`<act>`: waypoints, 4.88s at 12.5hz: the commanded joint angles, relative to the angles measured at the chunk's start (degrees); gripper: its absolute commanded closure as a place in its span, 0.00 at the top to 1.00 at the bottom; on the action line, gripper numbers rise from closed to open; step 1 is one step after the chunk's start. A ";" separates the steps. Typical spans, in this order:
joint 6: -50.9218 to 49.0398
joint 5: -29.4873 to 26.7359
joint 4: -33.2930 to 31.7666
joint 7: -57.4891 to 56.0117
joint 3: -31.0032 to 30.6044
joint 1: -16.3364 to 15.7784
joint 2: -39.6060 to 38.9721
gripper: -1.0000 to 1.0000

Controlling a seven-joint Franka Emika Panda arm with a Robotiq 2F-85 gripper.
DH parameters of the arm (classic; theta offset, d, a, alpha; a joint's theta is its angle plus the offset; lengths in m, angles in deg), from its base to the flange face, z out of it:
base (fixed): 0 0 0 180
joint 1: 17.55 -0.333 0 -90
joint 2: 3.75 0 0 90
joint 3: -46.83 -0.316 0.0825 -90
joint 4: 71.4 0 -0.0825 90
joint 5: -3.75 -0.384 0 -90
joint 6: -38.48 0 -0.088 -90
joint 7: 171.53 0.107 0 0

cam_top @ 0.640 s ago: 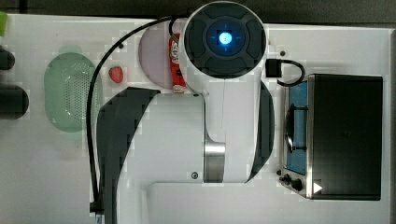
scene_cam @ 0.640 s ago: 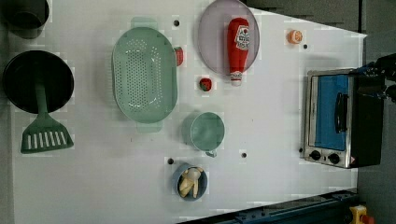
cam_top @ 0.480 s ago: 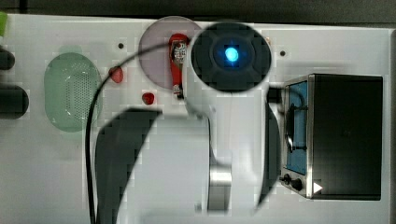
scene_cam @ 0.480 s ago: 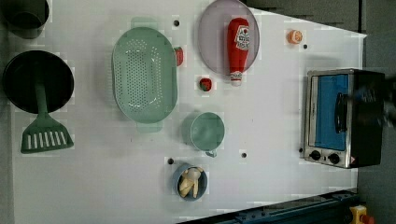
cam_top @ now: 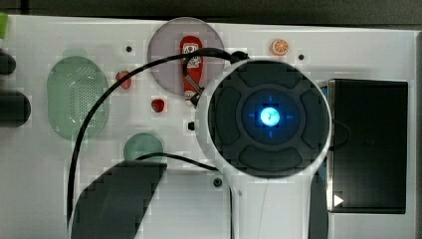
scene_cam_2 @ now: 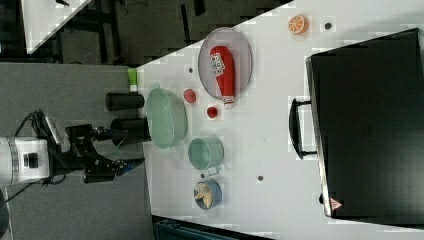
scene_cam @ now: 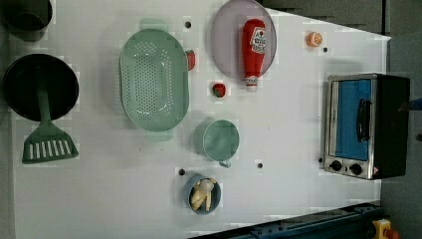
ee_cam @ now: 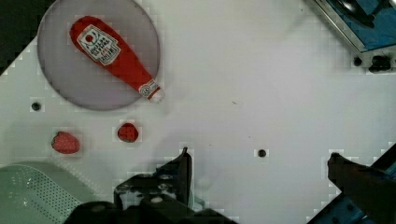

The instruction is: Pick ketchup from plate and place it on table.

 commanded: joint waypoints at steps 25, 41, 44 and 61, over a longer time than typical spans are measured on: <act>35.94 6.90 10.56 -33.84 -4.08 -4.02 -48.15 1.00; 49.77 7.38 11.21 -33.79 -3.84 -4.54 -55.54 0.58; 48.72 7.23 12.88 -31.80 -3.85 -4.41 -53.47 0.58; 13.65 -2.87 5.87 -26.62 1.42 3.09 -20.46 0.58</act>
